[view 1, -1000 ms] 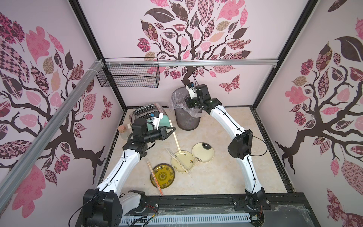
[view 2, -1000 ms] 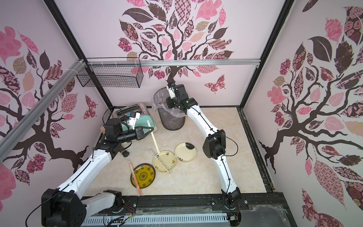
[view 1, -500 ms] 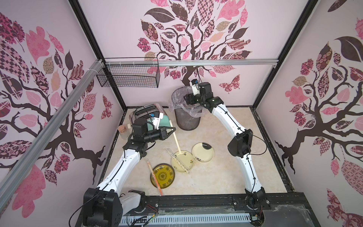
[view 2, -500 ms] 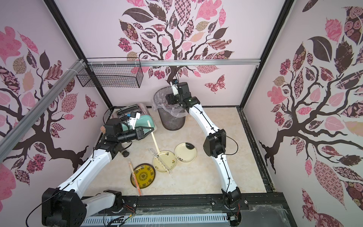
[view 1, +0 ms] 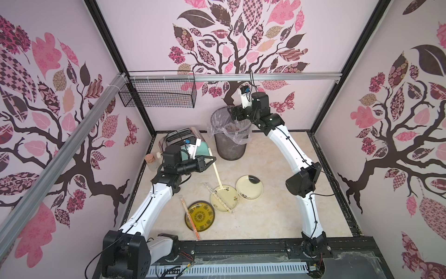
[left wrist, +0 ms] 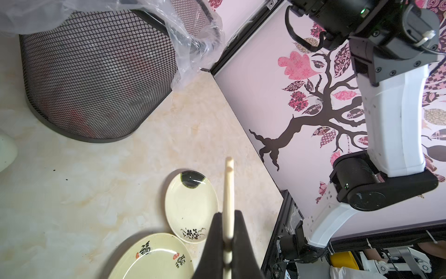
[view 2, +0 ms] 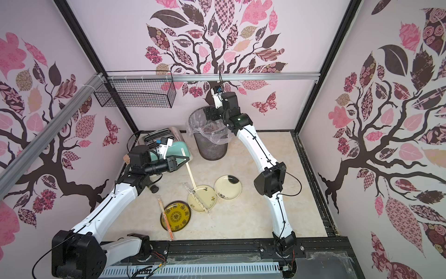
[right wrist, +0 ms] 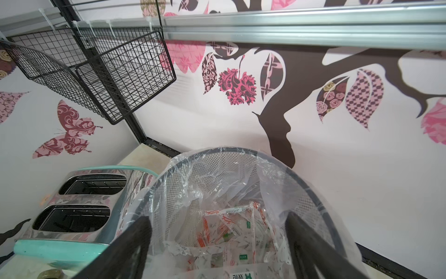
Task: Remove the packaging of disposable chopsticks
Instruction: Place the packet bag in the trash bin, then place the disposable chopsticks on the plate.
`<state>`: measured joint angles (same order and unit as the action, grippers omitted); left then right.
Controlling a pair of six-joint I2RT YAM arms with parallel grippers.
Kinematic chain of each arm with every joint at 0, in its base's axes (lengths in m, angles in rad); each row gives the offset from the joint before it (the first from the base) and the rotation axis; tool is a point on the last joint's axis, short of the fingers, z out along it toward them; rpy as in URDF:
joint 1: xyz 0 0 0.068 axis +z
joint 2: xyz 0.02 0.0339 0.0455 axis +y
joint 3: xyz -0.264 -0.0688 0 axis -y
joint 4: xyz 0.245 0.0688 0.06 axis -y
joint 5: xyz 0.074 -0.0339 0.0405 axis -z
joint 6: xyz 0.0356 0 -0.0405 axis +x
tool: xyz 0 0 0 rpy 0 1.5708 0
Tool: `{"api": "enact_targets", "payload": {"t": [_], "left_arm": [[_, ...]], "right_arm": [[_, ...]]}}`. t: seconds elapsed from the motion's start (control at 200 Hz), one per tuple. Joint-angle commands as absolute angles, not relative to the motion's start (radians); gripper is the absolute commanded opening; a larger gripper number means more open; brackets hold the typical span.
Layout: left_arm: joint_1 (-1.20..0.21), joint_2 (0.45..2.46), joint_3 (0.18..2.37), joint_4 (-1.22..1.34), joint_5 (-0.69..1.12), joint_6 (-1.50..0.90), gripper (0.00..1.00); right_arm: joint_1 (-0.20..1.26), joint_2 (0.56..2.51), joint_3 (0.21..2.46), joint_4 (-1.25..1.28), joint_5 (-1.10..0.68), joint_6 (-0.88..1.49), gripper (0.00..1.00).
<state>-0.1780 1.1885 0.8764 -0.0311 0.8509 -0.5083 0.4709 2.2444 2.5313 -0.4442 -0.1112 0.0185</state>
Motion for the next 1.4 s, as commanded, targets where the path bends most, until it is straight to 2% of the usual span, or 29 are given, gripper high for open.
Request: {"api": "enact_targets", "payload": {"t": [0.0,0.175,0.385,0.5,0.645,0.85,1.005,1.396], "left_arm": [[-0.173,1.194,0.900,-0.011,0.861,-0.508,0.00],[-0.175,1.196,0.900,-0.011,0.862,-0.509,0.00],[-0.173,1.200,0.897,0.001,0.864,-0.518,0.00],[-0.175,1.207,0.892,0.023,0.871,-0.534,0.00],[-0.181,1.214,0.885,0.056,0.887,-0.556,0.00],[-0.206,1.227,0.884,0.050,0.891,-0.545,0.00],[-0.211,1.234,0.893,0.019,0.884,-0.522,0.00],[-0.219,1.245,0.894,0.018,0.892,-0.520,0.00]], "right_arm": [[0.476,2.201,2.489,-0.464,-0.119,0.014,0.88],[0.477,2.055,2.298,-0.440,-0.166,0.034,0.82],[0.476,1.694,1.728,-0.207,-0.234,0.112,0.80],[0.478,1.524,1.429,-0.068,-0.372,0.191,0.75],[0.510,1.435,1.161,0.095,-0.603,0.314,0.69],[0.617,1.470,1.091,0.144,-0.653,0.378,0.67],[0.642,1.509,1.071,0.264,-0.736,0.469,0.62],[0.687,1.581,1.090,0.287,-0.770,0.480,0.55]]}}
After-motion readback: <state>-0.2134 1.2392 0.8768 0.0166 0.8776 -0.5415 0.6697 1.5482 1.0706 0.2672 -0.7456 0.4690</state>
